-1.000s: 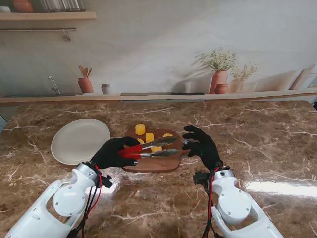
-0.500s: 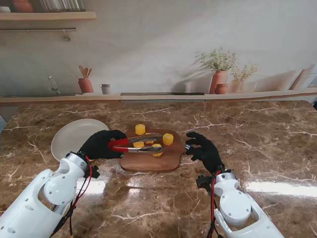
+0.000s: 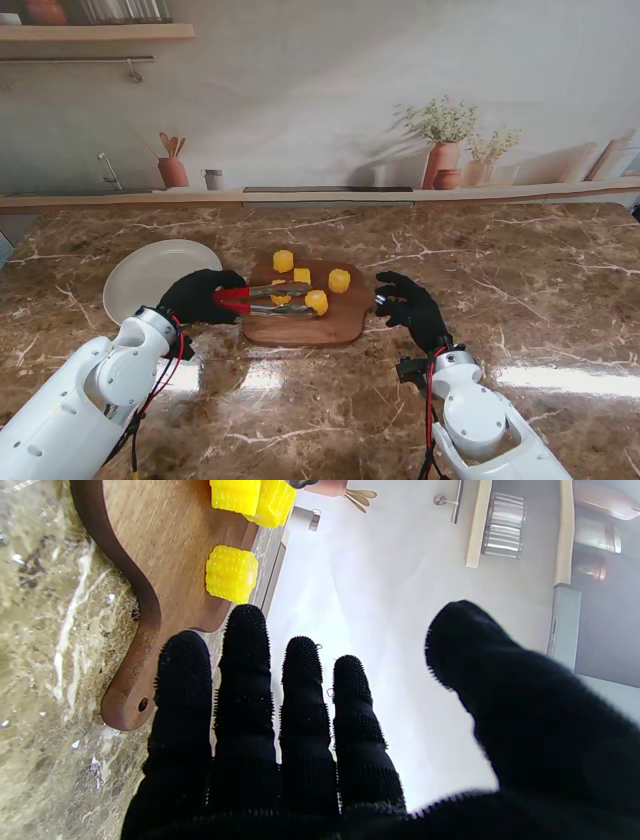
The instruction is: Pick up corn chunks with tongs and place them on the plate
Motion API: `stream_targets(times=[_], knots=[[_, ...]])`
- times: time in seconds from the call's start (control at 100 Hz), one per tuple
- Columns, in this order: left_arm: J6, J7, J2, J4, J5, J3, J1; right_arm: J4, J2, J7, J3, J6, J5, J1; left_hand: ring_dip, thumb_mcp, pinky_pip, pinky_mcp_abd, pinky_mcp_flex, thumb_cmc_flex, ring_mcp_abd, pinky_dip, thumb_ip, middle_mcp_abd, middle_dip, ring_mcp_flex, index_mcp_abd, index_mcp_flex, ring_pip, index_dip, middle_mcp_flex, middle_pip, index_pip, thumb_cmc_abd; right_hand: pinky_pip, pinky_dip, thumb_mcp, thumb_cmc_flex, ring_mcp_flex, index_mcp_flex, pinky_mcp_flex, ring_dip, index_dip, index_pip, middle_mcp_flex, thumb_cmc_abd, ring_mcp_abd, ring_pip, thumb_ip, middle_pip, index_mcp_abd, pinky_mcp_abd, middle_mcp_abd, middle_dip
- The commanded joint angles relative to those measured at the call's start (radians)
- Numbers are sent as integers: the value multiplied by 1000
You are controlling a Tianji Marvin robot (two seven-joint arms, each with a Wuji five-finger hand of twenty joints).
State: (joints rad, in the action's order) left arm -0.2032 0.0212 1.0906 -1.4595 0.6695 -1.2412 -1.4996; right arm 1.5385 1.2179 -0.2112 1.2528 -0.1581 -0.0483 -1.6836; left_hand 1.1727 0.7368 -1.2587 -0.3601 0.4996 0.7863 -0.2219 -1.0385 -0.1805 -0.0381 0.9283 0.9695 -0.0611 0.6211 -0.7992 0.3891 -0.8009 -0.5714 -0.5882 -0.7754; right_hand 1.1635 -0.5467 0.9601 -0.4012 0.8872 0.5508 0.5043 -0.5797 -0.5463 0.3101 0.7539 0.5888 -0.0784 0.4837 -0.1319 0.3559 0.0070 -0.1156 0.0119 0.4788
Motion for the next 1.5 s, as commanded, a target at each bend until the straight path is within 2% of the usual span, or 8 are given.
stream_targets(times=[0.0,0.19,0.26,0.29,0.42,0.62,1.02,1.49], knots=[[3,13,3,20,5,16,9,-10,2,18,0,3,-9,-5,17,117,-57,14,11,-4,26,-28,-7,32,5,35,81,72,-48,6,-17,-29,-82,63,-9,-32,14,39,-29,-34,-2,19,9,-11,-8,-8,34,16,48,11,-2,29,-23,-4],[15,47,5,46,41,48,34,-17,1,28,-2,-2,-17,-4,29,121,-68,14,11,-7,24,-46,2,14,12,33,60,62,-66,-33,-3,-38,12,67,-17,-39,13,46,-34,-35,-6,17,10,-10,-7,-14,34,18,48,12,-2,30,-25,-1],[18,64,5,52,61,58,41,-20,1,30,-1,-3,-22,-4,30,110,-68,14,13,1,25,-49,-6,43,14,35,58,56,-70,-42,-7,-39,34,66,-21,-42,14,48,-36,-34,-9,17,10,-9,-6,-17,32,17,49,12,-3,30,-24,0],[19,74,6,55,67,62,44,-22,1,30,-1,-4,-23,-4,33,114,-71,15,12,-2,24,-52,-1,19,17,35,56,53,-75,-52,1,-44,55,71,-22,-43,14,48,-36,-34,-9,17,10,-10,-5,-18,33,18,49,13,-3,30,-24,1],[19,123,8,70,108,85,56,-24,1,37,0,-7,-30,-4,35,96,-78,19,16,12,28,-59,-7,50,25,38,74,44,-86,-59,-8,-45,74,69,-24,-47,13,54,-36,-34,-9,17,11,-10,-1,-25,34,18,50,14,-4,30,-23,3],[23,163,9,91,141,116,73,-21,-1,52,-1,-7,-45,-7,38,90,-82,18,14,21,26,-63,-3,31,31,37,95,35,-95,-61,-5,-48,80,77,-28,-52,11,61,-37,-35,-9,17,13,-12,1,-34,34,17,52,12,-4,32,-23,5],[52,131,2,112,162,168,116,-19,-3,63,-2,-13,-55,-9,44,70,-96,17,20,30,25,-77,2,29,33,38,62,31,-113,-88,1,-45,134,93,-30,-61,9,69,-40,-37,-8,17,15,-14,2,-45,32,15,54,9,-6,31,-23,7],[82,91,-5,130,175,224,148,-20,-3,69,-3,-21,-73,-13,59,20,-111,18,24,52,26,-98,5,32,60,42,109,127,-135,-64,-28,-10,73,123,-31,-70,15,82,-42,-40,-11,14,17,-17,3,-69,29,16,59,7,-8,21,-22,9]])
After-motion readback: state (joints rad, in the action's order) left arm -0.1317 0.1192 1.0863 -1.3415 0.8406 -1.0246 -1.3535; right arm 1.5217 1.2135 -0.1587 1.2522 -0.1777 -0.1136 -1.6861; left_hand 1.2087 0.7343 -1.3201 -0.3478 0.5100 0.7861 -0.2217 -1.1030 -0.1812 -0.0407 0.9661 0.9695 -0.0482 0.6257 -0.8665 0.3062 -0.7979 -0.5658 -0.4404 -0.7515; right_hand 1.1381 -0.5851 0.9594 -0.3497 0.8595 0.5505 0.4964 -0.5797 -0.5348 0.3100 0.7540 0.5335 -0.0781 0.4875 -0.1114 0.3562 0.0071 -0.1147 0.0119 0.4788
